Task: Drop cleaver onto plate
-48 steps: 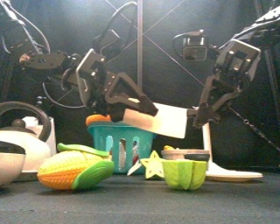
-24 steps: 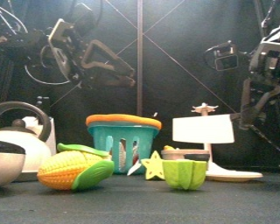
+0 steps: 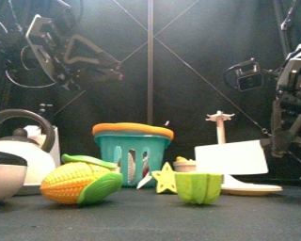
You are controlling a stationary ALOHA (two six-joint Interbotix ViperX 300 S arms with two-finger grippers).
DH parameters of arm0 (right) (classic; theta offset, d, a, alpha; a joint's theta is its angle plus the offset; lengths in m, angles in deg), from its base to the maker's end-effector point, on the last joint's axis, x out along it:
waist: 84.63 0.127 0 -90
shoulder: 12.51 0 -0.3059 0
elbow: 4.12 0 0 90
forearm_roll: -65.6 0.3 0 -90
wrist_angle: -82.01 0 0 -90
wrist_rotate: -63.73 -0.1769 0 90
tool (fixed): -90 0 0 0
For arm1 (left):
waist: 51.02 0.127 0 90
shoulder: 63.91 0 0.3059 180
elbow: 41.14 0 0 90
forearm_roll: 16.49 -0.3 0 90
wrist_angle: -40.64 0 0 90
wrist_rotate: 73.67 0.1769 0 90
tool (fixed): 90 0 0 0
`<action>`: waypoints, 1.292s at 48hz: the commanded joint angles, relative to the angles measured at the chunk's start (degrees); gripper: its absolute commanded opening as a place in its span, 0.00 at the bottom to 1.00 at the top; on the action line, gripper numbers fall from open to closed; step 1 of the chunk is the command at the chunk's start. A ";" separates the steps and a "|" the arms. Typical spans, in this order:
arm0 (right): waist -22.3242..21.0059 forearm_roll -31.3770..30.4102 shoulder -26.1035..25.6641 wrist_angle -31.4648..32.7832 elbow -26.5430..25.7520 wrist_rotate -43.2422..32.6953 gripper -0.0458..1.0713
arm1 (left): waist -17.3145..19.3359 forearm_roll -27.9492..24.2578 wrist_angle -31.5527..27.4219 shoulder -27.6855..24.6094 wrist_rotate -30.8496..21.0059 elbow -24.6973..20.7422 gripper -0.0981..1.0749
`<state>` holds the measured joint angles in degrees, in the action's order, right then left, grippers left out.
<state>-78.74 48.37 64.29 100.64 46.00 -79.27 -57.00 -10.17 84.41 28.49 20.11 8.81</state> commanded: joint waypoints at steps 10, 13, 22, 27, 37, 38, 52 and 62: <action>-2.29 -0.26 0.88 -0.44 -0.53 0.09 0.47 | 0.18 0.62 0.53 0.00 0.00 -0.70 0.74; -2.64 -0.44 0.88 -0.53 -0.44 -0.09 0.54 | 0.18 0.79 0.53 -0.09 0.00 -0.70 0.74; -2.64 -0.44 0.79 -0.44 -0.44 -0.09 0.71 | 0.18 1.05 0.53 -0.53 0.00 -0.70 0.74; -2.64 -0.44 0.79 -0.35 -0.44 -0.09 0.78 | 0.18 1.05 0.53 -0.62 0.09 -0.70 0.74; -2.64 -0.62 0.26 1.93 -0.70 0.18 0.83 | 0.26 1.05 0.53 -0.70 0.00 -0.70 0.74; -2.64 -0.70 0.18 2.20 -0.79 0.18 0.83 | 0.26 1.05 0.53 -0.70 0.00 -0.70 0.74; -2.72 -2.37 -3.60 1.67 -0.97 -0.09 0.84 | 0.35 1.05 0.62 -1.14 0.00 -0.62 0.74; -3.08 -3.78 -3.52 1.67 -0.53 -0.26 0.83 | 0.35 1.05 0.62 -1.14 0.00 -0.70 0.74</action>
<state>-81.47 45.38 61.12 102.66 46.09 -79.35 -56.73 -9.11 84.41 27.17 20.11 8.81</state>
